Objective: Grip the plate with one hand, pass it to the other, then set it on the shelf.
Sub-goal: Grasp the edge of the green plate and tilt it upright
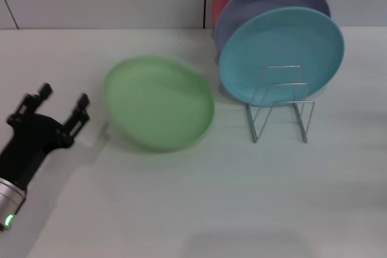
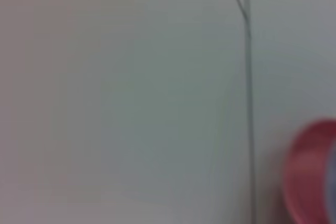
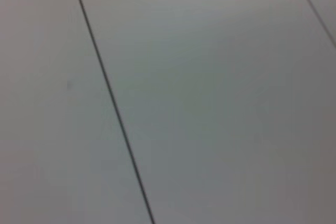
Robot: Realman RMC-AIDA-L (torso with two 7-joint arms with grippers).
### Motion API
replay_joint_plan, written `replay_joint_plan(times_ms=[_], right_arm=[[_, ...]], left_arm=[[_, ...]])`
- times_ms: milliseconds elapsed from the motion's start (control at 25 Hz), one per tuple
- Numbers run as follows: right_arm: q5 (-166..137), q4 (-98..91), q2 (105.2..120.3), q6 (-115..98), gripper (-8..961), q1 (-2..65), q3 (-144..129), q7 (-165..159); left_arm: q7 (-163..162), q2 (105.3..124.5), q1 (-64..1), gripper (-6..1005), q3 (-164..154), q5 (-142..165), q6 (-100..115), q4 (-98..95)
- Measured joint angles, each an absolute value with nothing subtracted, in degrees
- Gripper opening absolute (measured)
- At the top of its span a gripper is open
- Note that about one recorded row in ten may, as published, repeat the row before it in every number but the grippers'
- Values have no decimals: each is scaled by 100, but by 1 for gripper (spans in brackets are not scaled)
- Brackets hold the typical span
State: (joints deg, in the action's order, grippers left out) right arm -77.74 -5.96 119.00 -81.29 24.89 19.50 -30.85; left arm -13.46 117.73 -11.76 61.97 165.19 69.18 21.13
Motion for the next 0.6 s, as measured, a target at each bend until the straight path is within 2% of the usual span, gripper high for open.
replay_joint_plan(times_ms=[320, 600], right_arm=[[-7834, -576, 11900, -8135, 492, 2661, 1646, -3085], [-7833, -367, 11896, -8194, 492, 2916, 1581, -3098]], left_arm=[[-1752, 11806, -892, 740, 7588, 16511, 7417, 2574], [-2647, 11814, -888, 740, 8646, 16511, 7595, 2546]])
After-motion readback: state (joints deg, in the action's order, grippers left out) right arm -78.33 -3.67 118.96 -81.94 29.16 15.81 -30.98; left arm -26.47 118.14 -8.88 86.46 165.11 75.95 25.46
